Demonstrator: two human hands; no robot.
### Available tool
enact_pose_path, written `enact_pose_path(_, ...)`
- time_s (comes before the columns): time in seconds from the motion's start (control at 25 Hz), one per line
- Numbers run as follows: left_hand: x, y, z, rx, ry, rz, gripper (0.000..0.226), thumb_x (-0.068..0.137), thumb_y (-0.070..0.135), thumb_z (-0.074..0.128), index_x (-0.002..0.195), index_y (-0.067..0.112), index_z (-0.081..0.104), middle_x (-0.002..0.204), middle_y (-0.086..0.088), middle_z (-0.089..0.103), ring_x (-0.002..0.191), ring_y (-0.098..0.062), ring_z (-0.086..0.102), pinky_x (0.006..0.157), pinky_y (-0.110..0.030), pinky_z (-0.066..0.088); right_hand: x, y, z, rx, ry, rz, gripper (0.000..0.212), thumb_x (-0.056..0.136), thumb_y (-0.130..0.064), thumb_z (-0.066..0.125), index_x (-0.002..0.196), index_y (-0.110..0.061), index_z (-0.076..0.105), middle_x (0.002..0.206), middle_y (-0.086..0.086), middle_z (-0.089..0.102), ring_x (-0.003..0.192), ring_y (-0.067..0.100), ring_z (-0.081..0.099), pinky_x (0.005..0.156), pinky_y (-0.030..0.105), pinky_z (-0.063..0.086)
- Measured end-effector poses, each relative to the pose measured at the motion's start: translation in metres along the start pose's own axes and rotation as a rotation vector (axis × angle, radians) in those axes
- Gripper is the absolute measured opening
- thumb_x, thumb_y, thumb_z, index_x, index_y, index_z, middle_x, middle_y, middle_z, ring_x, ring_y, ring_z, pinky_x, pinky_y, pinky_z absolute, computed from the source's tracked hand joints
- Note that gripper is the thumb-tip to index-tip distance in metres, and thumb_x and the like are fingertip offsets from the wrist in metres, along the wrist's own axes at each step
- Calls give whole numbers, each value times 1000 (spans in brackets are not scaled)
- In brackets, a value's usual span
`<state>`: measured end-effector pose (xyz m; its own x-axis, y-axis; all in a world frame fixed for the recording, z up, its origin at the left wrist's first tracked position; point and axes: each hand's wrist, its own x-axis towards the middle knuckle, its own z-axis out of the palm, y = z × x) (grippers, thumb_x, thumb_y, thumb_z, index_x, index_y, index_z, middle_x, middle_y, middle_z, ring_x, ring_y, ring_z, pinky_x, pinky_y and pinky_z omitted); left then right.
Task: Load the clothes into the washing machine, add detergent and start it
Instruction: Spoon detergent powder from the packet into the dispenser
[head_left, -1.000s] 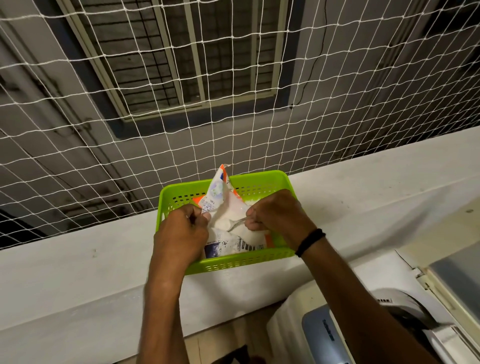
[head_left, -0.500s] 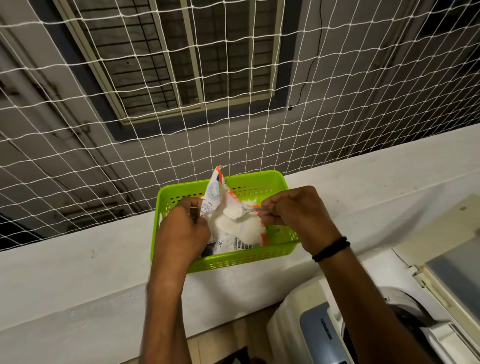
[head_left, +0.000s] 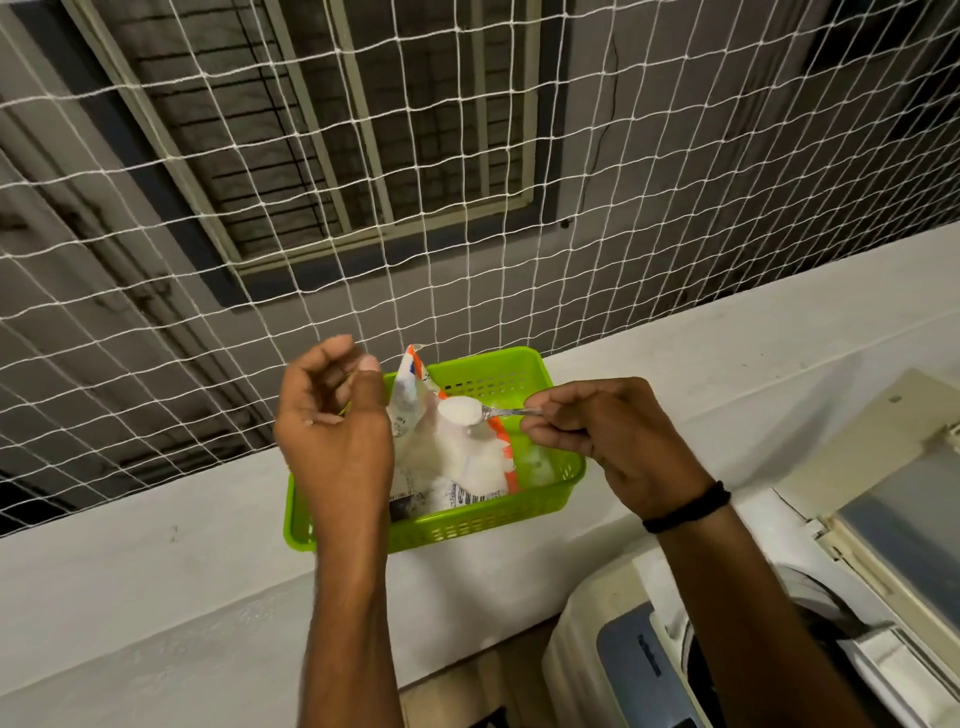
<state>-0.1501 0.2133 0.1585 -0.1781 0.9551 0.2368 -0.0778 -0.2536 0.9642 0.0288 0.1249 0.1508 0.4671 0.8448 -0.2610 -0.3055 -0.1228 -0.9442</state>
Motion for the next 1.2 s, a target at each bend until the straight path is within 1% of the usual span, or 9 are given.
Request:
enact_pose_path(0.12, -6, 6, 17, -102, -20, 24, 16, 91, 18, 69, 107, 17, 67, 99, -3, 70, 94, -17, 68, 92, -42, 56, -6, -1, -17, 40, -2, -34, 15, 88, 12, 56, 97, 19, 65, 84, 28, 68, 70, 27, 72, 67, 27, 61)
enact_pose_path(0.24, -17, 12, 41, -143, -132, 24, 17, 90, 32, 68, 103, 21, 68, 107, -10, 72, 104, -35, 68, 96, -53, 53, -17, -4, -40, 102, 26, -88, 13, 87, 14, 55, 93, 18, 66, 84, 26, 68, 71, 29, 71, 66, 28, 60)
enact_pose_path(0.44, -57, 16, 94, -230, -362, -21, 29, 93, 36, 60, 107, 10, 66, 105, -11, 72, 100, -26, 68, 95, -45, 54, -47, -11, -92, 120, 185, -90, 15, 86, 15, 56, 95, 16, 68, 83, 26, 71, 75, 29, 73, 68, 27, 60)
enact_pose_path(0.56, -89, 14, 130, -278, -540, -83, 37, 92, 47, 55, 105, 15, 68, 105, -10, 72, 99, -26, 67, 90, -36, 54, -71, -11, -132, 123, 322, -84, 16, 87, 14, 56, 91, 10, 72, 84, 25, 73, 78, 30, 74, 70, 26, 60)
enact_pose_path(0.64, -111, 9, 153, -297, -656, -142, 38, 95, 48, 51, 104, 16, 69, 107, -12, 72, 100, -26, 67, 90, -37, 53, -88, -6, -160, 140, 427, -73, 18, 87, 14, 55, 91, 10, 72, 84, 26, 73, 77, 29, 74, 70, 25, 60)
enact_pose_path(0.92, -210, -38, 238, -156, -1065, -512, 57, 95, 63, 43, 115, 16, 69, 113, -4, 74, 107, -19, 69, 95, -34, 52, -143, 51, -258, 257, 801, -64, 18, 87, 15, 52, 95, 13, 69, 83, 26, 71, 76, 27, 71, 71, 26, 60)
enact_pose_path(1.0, -242, -62, 261, -109, -1159, -660, 58, 93, 66, 43, 109, 17, 69, 102, -1, 74, 95, -15, 70, 86, -29, 51, -155, 73, -284, 320, 903, -50, 19, 88, 16, 50, 96, 14, 67, 84, 25, 70, 75, 25, 71, 70, 24, 61)
enact_pose_path(1.12, -291, -105, 290, -47, -1262, -908, 62, 80, 77, 51, 97, 19, 64, 64, 6, 59, 59, -11, 51, 62, -25, 41, -166, 110, -323, 427, 1060, -18, 18, 89, 15, 51, 89, 10, 68, 85, 22, 71, 77, 26, 72, 70, 23, 61)
enact_pose_path(1.2, -320, -136, 299, 53, -1296, -1040, 65, 80, 77, 50, 98, 17, 64, 69, 2, 61, 64, -15, 53, 65, -28, 43, -170, 135, -346, 488, 1151, 5, 19, 90, 14, 53, 83, 6, 69, 82, 16, 73, 79, 26, 73, 72, 25, 61)
